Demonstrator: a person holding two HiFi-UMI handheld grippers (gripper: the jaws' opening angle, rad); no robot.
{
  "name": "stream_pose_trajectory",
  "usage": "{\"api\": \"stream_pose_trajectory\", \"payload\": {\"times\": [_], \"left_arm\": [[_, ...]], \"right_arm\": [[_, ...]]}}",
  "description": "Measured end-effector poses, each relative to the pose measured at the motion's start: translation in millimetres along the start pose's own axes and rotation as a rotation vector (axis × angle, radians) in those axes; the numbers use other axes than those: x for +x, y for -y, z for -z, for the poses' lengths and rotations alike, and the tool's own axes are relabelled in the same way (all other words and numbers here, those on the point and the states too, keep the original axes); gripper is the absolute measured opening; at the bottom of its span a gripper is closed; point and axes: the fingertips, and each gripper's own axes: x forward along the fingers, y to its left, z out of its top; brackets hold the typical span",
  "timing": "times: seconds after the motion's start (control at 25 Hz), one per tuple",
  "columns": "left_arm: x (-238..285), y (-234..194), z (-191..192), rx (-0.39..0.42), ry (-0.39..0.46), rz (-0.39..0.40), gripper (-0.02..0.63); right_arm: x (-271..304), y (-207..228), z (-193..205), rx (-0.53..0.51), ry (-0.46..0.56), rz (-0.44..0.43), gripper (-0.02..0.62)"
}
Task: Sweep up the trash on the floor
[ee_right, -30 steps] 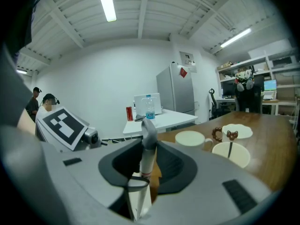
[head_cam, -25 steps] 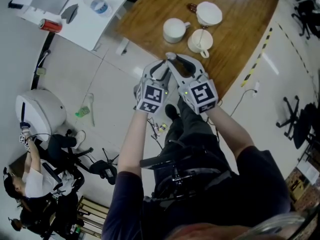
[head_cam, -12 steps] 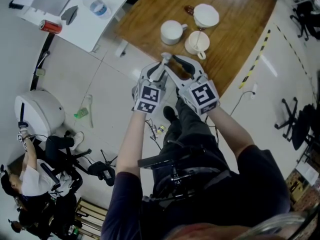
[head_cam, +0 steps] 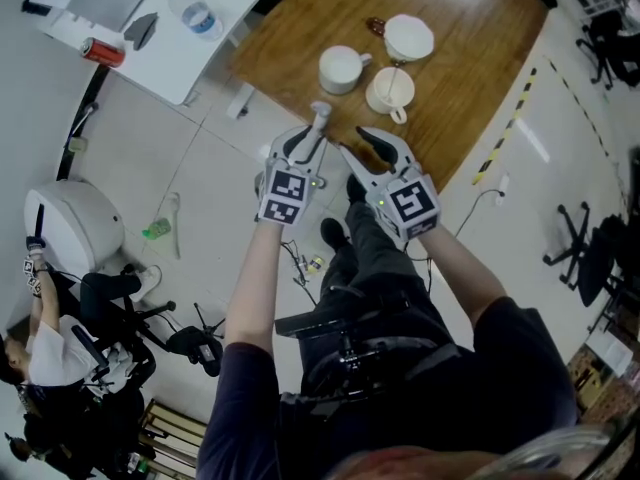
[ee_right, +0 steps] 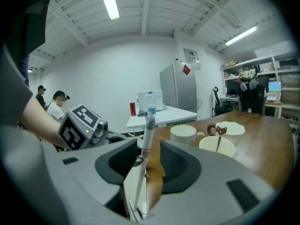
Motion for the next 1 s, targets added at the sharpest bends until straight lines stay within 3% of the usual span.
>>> {"api": "stream_pose_trajectory", "payload": {"times": [0.68,1.0], "left_arm": [[-10,-12,-14,-0.025,0.046,-0.02,0.129],[-77,-5,-76,0.052,0.2,-0.081,0.13]], "right_arm": [[-3,20,7,-0.001,-0.028,0.026,0.183],[-19,16,-28,-0.037,0.015,0.03,0.183]]}}
